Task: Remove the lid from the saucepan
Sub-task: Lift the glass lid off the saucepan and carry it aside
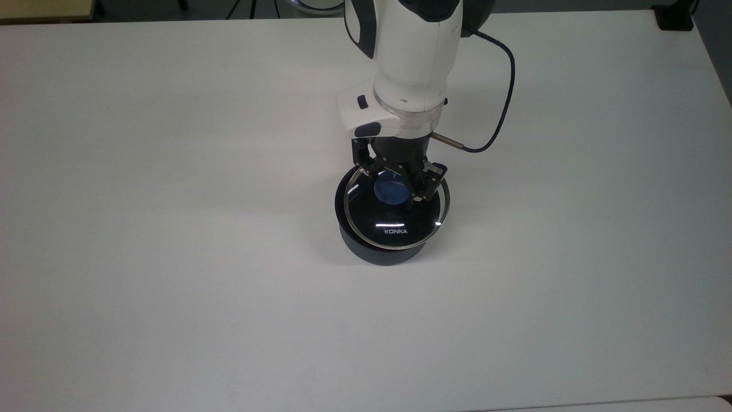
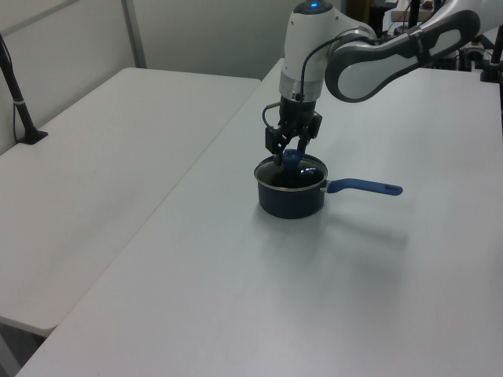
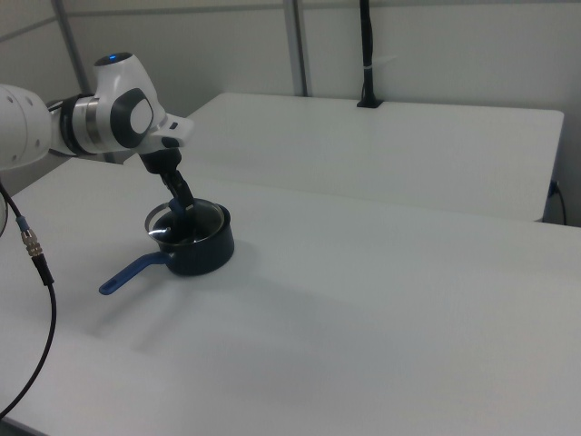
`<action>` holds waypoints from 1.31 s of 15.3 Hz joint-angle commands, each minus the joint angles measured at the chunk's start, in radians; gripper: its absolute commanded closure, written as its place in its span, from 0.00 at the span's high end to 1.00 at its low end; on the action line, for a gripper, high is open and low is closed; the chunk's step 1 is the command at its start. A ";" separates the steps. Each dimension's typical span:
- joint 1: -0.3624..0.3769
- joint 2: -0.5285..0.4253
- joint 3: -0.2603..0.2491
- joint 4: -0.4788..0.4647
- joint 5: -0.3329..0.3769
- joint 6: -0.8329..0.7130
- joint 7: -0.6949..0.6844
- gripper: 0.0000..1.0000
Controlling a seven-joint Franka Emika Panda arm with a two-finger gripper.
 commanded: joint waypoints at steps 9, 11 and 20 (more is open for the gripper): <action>-0.053 -0.144 0.026 -0.018 -0.013 -0.140 -0.114 0.53; -0.103 -0.257 0.026 -0.131 -0.011 -0.157 -0.219 0.53; -0.404 -0.415 0.021 -0.495 -0.008 -0.086 -0.694 0.55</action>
